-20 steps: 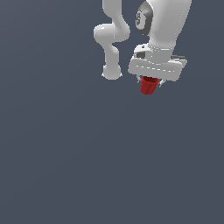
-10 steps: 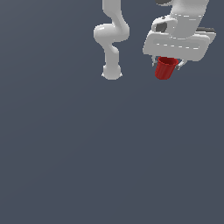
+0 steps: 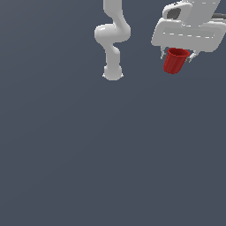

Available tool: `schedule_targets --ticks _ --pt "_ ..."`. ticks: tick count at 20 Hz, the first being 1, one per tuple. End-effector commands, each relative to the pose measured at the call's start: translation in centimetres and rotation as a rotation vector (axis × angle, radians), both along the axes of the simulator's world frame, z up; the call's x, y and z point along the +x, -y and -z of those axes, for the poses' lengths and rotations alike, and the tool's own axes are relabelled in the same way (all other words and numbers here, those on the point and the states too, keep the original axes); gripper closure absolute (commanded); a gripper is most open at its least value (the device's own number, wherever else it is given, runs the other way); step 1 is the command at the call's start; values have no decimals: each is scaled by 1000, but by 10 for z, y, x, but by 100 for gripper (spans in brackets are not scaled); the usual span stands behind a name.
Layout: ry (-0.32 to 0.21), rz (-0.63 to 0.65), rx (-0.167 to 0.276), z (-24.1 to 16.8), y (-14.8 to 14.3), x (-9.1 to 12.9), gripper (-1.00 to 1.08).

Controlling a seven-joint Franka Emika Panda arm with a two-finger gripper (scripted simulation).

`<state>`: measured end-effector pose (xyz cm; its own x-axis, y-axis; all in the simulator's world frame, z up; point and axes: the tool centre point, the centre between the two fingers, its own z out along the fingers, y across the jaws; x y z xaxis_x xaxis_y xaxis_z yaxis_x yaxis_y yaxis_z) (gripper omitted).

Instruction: Pick up the object and move it to a goal position.

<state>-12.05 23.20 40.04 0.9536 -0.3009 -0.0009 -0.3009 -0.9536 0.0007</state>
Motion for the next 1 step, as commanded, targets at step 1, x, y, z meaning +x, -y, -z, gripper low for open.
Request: schedule_targets --ticks 1 --pt "1 1 1 -3 -1 0 108"
